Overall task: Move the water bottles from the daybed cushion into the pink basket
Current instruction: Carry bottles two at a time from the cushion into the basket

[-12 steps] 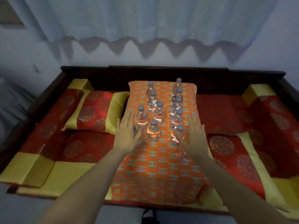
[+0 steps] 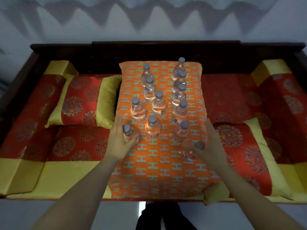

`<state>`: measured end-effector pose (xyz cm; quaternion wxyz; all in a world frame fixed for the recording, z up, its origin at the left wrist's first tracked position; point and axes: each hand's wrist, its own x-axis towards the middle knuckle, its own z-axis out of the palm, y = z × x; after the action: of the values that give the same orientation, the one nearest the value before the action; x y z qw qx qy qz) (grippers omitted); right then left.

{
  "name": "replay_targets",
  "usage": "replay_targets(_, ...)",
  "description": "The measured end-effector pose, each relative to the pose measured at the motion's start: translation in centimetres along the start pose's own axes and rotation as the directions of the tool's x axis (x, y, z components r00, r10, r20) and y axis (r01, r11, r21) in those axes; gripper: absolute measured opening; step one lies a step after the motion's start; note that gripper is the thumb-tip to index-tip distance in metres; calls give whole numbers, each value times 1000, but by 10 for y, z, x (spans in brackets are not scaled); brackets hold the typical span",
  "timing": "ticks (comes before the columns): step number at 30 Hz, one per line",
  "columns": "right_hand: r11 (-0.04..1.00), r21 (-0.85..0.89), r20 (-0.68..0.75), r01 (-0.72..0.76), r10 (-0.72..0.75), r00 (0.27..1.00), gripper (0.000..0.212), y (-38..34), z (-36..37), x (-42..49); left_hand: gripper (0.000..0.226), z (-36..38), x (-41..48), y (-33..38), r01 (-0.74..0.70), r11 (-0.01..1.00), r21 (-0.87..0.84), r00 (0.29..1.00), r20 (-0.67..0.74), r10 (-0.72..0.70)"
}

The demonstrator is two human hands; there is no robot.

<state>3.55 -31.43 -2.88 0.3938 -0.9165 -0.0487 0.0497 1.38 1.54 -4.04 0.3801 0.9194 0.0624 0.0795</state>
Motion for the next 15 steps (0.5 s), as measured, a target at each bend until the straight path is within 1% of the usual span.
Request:
replay_targets(2, 991, 112, 37, -76, 72, 997, 115, 8, -1, -3, 90, 0, -3, -7, 73, 992, -105, 997, 19, -71)
replay_targets(4, 970, 216, 101, -110, 90, 991, 120, 19, 4, -1, 93, 4, -2, -11, 164, 975, -150, 986, 28, -161)
replay_targets(7, 952, 221, 232, -211, 158, 960, 124, 38, 16, 1, 80, 15, 2, -27, 266, 954, -135, 962, 99, -254)
replay_targets(8, 943, 233, 261, -236, 173, 950, 121, 42, 21, 2, 77, 17, 3, -30, 286, 951, -121, 955, 117, -273)
replay_targets(11, 920, 294, 322, -260, 161, 933, 95, 40, 27, 8, 75, 25, 7, -32, 324, 942, -92, 940, 146, -309)
replay_targets(13, 923, 303, 319, -236, 135, 938, 99, 42, 29, 10, 71, 28, 9, -33, 344, 933, -104, 933, 150, -327)
replay_targets(15, 928, 309, 352, -209, 93, 931, 100, 45, 27, 10, 66, 29, 12, -34, 353, 931, -98, 929, 153, -336)
